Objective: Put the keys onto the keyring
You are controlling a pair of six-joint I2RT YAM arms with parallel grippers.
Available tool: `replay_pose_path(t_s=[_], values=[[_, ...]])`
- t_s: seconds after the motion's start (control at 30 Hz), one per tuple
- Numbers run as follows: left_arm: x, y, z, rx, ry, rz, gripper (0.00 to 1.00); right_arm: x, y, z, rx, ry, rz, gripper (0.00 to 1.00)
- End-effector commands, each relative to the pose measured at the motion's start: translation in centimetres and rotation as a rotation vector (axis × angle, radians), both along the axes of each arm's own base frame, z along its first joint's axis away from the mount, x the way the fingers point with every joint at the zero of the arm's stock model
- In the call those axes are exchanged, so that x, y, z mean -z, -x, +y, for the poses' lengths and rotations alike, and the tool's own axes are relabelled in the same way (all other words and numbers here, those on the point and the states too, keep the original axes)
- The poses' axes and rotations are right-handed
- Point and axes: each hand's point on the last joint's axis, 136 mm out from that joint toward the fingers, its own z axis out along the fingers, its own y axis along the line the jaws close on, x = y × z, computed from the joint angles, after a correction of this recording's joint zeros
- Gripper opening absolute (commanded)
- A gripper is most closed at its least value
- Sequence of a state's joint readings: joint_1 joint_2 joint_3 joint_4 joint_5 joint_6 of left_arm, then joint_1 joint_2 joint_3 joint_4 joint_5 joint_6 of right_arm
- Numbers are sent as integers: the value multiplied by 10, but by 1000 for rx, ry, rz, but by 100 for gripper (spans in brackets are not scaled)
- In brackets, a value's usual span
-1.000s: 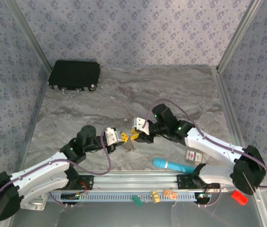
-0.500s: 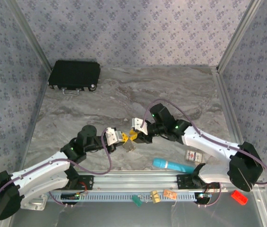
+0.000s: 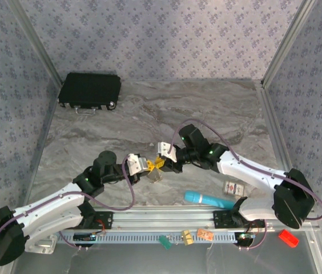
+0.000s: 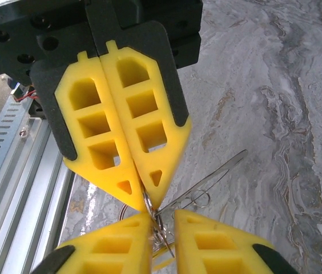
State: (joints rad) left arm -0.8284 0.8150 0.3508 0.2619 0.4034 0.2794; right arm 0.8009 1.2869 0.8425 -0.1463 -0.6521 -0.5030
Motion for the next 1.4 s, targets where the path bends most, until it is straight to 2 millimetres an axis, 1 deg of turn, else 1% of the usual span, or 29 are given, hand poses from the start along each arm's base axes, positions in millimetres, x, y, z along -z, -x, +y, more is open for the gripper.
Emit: replay_pose_path(t_s=[0.0,0.03,0.1,0.13,0.17,0.2,0.23,0.33,0.37,0.5,0.57,0.63,0.7,0.77,0.9,0.97,1.03,1.13,1.37], values=[[-31,3,-8,46,72,-63,0,-13,-3,9,-15,-33,-23,5],[-31,2,-8,44,73,-64,0,-12,-4,9,-11,-31,-27,0],[-31,-1,-6,24,70,-65,0,-13,-6,7,-1,-26,-42,0],[-30,-4,-5,6,68,-68,2,-14,-7,6,7,-23,-48,0],[-30,-6,-3,-14,63,-68,10,-14,-9,4,17,-18,-59,0],[-28,-8,-1,-31,54,-66,23,-14,-11,2,30,-7,-72,0],[-28,-11,1,-53,46,-68,30,-14,-12,1,39,8,-82,0],[-27,-15,10,-99,6,-62,39,-13,-19,-7,81,78,-108,0],[-27,-17,13,-115,-9,-56,40,-11,-20,-10,87,105,-110,0],[-30,-24,26,-159,-84,-30,40,-9,-23,-19,105,202,-127,0],[-33,-31,33,-184,-122,-24,39,-9,-26,-23,117,249,-136,0],[-37,-40,38,-190,-149,-9,36,-12,-29,-27,125,288,-146,0],[-42,-47,37,-163,-152,9,31,-14,-31,-30,130,315,-158,0],[-45,-49,28,-100,-153,1,28,-16,-33,-34,133,341,-165,0],[-47,-47,4,41,-106,-38,22,-21,-37,-39,148,377,-179,0],[-46,-49,-5,74,-82,-49,19,-17,-37,-42,152,396,-174,0],[-43,-48,-12,107,-66,-51,19,-28,-41,-40,163,384,-190,0],[-39,-45,-19,145,-48,-51,19,-29,-43,-40,172,382,-187,0],[-30,-40,-25,178,-39,-22,19,-30,-45,-35,178,360,-175,0]])
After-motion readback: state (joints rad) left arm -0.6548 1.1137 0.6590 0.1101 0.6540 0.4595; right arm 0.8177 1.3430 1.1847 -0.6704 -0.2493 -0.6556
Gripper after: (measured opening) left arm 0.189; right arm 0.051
